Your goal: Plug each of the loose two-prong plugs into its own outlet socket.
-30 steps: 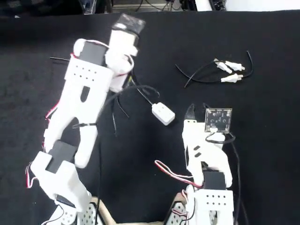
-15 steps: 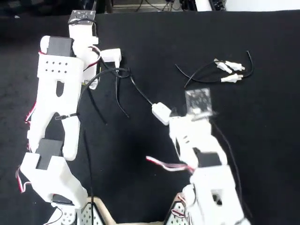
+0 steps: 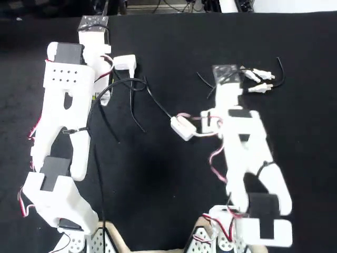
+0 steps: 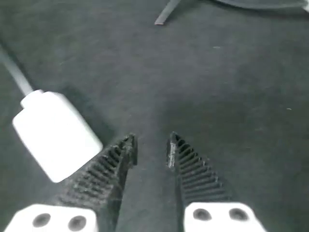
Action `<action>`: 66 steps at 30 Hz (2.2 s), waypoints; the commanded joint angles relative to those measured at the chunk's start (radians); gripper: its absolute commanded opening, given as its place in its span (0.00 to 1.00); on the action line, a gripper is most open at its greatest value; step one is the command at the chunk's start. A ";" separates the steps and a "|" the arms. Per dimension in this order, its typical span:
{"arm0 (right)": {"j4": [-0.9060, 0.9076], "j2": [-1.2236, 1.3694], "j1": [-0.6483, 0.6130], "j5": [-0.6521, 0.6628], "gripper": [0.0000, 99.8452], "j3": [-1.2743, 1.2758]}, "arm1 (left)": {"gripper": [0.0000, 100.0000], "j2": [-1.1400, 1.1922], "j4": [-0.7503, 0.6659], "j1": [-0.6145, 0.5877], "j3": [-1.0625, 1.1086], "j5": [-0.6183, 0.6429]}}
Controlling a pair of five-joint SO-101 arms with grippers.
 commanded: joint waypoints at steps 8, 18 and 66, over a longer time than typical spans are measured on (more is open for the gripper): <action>0.011 0.139 -0.028 0.063 0.12 -0.087 | 0.03 -0.017 0.008 0.016 0.030 0.006; 0.153 0.328 -0.118 0.058 0.12 -0.286 | 0.03 -0.017 0.008 0.025 0.024 0.008; 0.222 0.427 -0.060 0.094 0.12 -0.430 | 0.03 -0.012 -0.023 0.280 0.117 0.018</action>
